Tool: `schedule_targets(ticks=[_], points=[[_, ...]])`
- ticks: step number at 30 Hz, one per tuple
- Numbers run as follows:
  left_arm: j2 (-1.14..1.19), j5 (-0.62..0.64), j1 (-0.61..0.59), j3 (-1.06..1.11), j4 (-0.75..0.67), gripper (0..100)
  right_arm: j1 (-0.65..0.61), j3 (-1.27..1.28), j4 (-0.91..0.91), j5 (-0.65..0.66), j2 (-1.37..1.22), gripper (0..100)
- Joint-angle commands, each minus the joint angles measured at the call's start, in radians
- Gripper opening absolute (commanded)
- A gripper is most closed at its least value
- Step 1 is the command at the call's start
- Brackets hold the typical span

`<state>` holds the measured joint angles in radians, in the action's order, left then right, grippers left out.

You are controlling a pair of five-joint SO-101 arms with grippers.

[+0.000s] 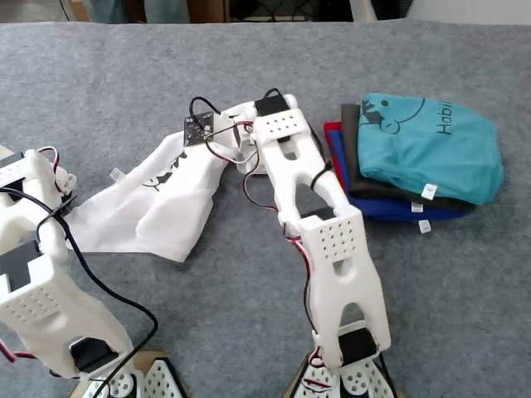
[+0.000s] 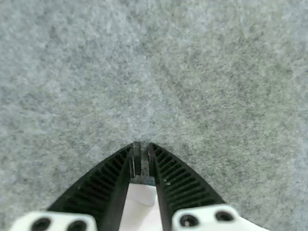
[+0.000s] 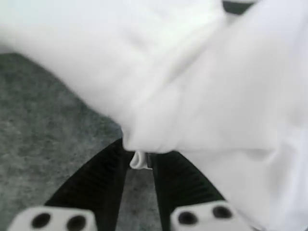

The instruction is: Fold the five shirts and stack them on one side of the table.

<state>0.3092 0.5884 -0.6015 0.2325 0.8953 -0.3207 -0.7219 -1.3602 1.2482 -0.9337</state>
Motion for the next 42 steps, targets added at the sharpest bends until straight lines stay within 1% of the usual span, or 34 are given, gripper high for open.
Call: schedule_targets(ticks=[1,8,11,12,15,17,20,22,24,27,29,31,33,37,42], points=[[-0.006,-0.002,-0.028,-0.038,0.003,5,0.034,-0.081,-0.049,0.008,-0.001,1.9],[-0.009,-0.003,-0.025,-0.041,0.002,5,0.031,-0.332,-0.307,-0.011,0.038,1.4],[-0.008,-0.005,-0.021,-0.048,-0.009,5,0.025,-0.515,-0.379,-0.13,0.07,1.4],[-0.008,-0.005,-0.025,-0.051,-0.014,5,0.017,-0.582,-0.4,-0.152,0.082,1.4],[-0.008,-0.006,-0.033,-0.056,-0.014,5,0.005,-0.762,-0.407,-0.224,0.153,1.4],[-0.008,-0.006,-0.035,-0.058,-0.02,5,-0.015,-0.835,-0.407,-0.275,0.217,1.4],[-0.009,-0.006,-0.024,-0.058,-0.058,5,-0.032,-0.852,-0.407,-0.339,0.346,1.4],[-0.018,-0.006,-0.007,-0.076,-0.052,5,-0.038,-0.852,-0.407,-0.391,0.438,1.4],[-0.021,-0.026,-0.001,-0.143,0.006,5,-0.049,-0.862,-0.407,-0.442,0.53,1.4],[-0.023,-0.092,0.001,-0.28,0.15,5,-0.063,-0.858,-0.405,-0.505,0.68,1.4],[-0.028,-0.129,0.001,-0.369,0.242,3,-0.077,-0.854,-0.405,-0.52,0.769,1.4],[-0.028,-0.173,0.001,-0.452,0.334,3,-0.091,-0.846,-0.405,-0.52,0.843,1.4],[-0.028,-0.19,0.001,-0.529,0.414,3,-0.103,-0.808,-0.405,-0.52,0.905,1.4],[-0.029,-0.192,-0.013,-0.704,0.566,3,-0.103,-0.642,-0.405,-0.52,0.993,1.4],[-0.02,-0.192,-0.019,-0.865,0.715,3,-0.087,-0.331,-0.4,-0.512,1.033,1.4]])
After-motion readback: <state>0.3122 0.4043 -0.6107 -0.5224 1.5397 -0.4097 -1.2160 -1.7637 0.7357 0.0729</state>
